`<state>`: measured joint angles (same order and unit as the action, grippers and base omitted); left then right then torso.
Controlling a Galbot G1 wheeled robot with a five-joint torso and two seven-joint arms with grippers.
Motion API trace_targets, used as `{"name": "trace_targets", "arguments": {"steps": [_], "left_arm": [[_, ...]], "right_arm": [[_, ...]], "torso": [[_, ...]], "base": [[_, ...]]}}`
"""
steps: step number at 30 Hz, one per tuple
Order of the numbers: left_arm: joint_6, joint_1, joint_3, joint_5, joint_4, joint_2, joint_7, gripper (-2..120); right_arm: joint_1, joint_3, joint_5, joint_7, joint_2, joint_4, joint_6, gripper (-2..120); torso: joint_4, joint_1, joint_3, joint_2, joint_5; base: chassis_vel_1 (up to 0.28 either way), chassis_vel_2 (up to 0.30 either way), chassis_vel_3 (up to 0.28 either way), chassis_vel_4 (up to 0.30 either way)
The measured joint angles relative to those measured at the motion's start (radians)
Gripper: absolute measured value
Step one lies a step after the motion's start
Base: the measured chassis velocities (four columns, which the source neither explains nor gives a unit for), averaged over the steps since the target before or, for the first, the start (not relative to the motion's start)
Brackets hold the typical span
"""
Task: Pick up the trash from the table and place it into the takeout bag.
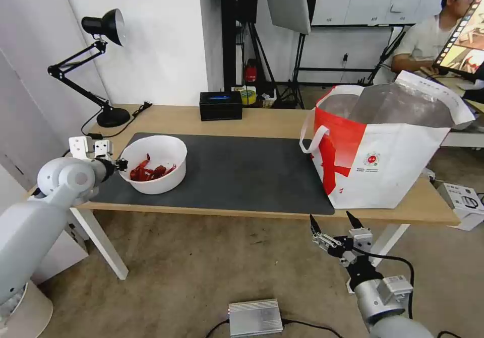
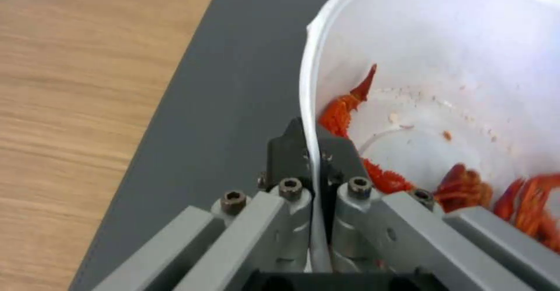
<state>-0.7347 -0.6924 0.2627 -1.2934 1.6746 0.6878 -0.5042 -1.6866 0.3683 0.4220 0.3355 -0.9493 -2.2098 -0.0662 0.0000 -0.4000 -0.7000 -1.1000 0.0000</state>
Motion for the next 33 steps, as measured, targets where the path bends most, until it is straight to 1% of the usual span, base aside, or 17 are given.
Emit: {"name": "trace_targets", "arguments": {"steps": [3,4,7,12,15,20,23,24,27,33], "left_arm": [[0.000,0.007,0.007,-0.037,0.028,-0.003,-0.018,0],[0.000,0.007,0.007,-0.037,0.028,-0.003,-0.018,0],[0.000,0.024,0.008,-0.063,0.069,-0.003,-0.019,0],[0.000,0.043,0.002,-0.088,0.099,-0.002,-0.032,0],[-0.001,0.091,-0.021,-0.149,0.135,0.006,-0.057,0],[-0.001,0.127,-0.039,-0.188,0.147,0.014,-0.064,0],[-0.001,0.168,-0.062,-0.239,0.150,0.027,-0.080,0],[-0.001,0.168,-0.062,-0.239,0.150,0.027,-0.080,0],[0.001,0.208,-0.086,-0.298,0.150,0.048,-0.086,0],[0.005,0.251,-0.125,-0.310,0.146,0.072,-0.086,0]], "right_arm": [[0.000,0.000,0.000,0.000,0.000,0.000,0.000,100],[0.000,0.000,0.000,0.000,0.000,0.000,0.000,100],[0.000,0.000,0.000,0.000,0.000,0.000,0.000,100],[0.000,0.000,0.000,0.000,0.000,0.000,0.000,100],[0.000,0.000,0.000,0.000,0.000,0.000,0.000,100],[0.000,0.000,0.000,0.000,0.000,0.000,0.000,100],[0.000,0.000,0.000,0.000,0.000,0.000,0.000,100],[0.000,0.000,0.000,0.000,0.000,0.000,0.000,100],[0.000,0.000,0.000,0.000,0.000,0.000,0.000,100],[0.000,0.000,0.000,0.000,0.000,0.000,0.000,100]], "torso": [[0.0001,0.000,0.000,0.000,-0.0001],[0.0001,0.000,0.000,0.000,-0.0001],[0.0000,0.000,0.000,0.000,0.0000],[0.0000,0.000,0.000,0.000,0.0001],[-0.0001,0.000,0.000,0.000,0.0001],[-0.0001,0.000,0.000,0.000,0.0001],[0.0000,0.000,0.000,0.000,0.0001],[0.0000,0.000,0.000,0.000,0.0001],[-0.0001,0.000,0.000,0.000,0.0002],[0.0000,0.000,0.000,0.000,0.0000]], "base": [[0.000,0.000,0.000,0.000],[0.000,0.000,0.000,0.000],[0.000,0.000,0.000,0.000],[0.000,0.000,0.000,0.000],[0.000,0.000,0.000,0.000],[0.000,0.000,0.000,0.000],[0.000,0.000,0.000,0.000],[0.000,0.000,0.000,0.000],[0.000,0.000,0.000,0.000],[0.000,0.000,0.000,0.000]]}}
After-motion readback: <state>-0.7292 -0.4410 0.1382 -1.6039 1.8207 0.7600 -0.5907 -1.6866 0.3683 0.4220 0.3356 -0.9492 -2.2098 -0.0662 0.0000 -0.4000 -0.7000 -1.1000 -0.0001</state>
